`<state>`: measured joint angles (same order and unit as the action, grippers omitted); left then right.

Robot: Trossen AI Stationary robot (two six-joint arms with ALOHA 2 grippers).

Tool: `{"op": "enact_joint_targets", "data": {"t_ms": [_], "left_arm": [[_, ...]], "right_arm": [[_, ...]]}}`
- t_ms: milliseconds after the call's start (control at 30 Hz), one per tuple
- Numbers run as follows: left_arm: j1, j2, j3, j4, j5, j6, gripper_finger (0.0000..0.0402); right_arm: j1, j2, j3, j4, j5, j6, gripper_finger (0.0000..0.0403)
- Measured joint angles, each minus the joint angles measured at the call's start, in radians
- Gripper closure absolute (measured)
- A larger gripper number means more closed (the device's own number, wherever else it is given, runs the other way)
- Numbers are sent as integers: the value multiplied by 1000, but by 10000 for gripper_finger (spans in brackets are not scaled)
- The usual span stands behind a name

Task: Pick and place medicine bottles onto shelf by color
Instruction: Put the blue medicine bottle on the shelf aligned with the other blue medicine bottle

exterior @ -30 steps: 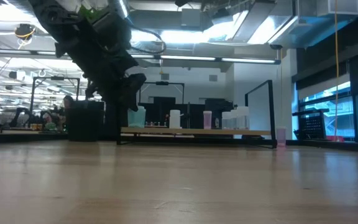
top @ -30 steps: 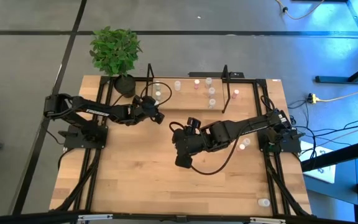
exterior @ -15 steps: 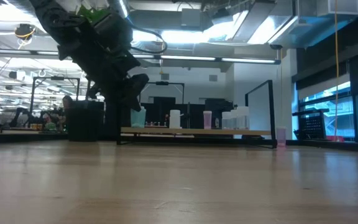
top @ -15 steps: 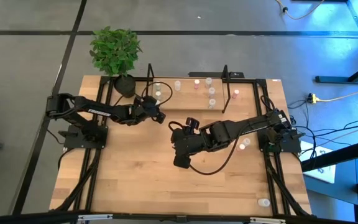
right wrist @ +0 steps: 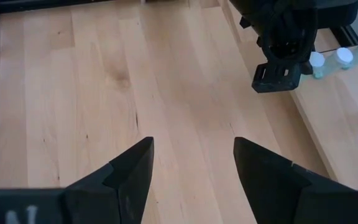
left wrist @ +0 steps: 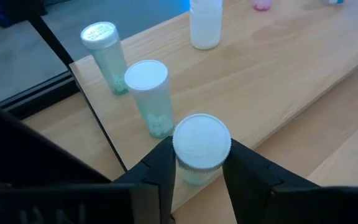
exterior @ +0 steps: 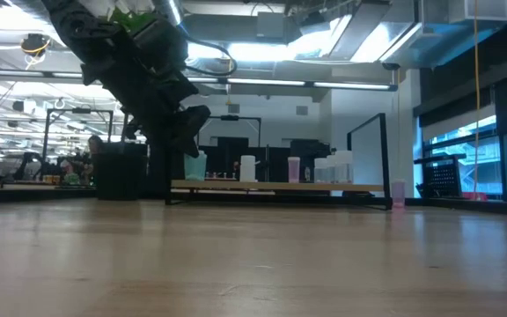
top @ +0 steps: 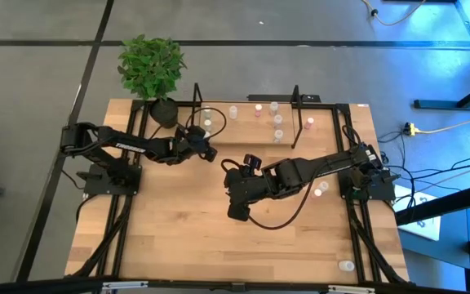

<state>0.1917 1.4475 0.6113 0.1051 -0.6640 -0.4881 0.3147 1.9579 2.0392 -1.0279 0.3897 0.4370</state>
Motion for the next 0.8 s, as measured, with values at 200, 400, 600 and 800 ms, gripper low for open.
{"op": "enact_joint_targets", "data": {"t_ms": [200, 400, 600, 800], "left_arm": [[0, 0, 0, 0, -1, -4, 275], [-1, 0, 0, 0, -1, -5, 254], [-2, 0, 0, 0, -10, -6, 223], [-2, 0, 0, 1, -33, -2, 208]], "right_arm": [[0, 0, 0, 0, 0, 0, 178], [0, 0, 0, -1, 0, 0, 178], [0, 0, 0, -1, 0, 0, 178], [0, 0, 0, -1, 0, 0, 178]]}}
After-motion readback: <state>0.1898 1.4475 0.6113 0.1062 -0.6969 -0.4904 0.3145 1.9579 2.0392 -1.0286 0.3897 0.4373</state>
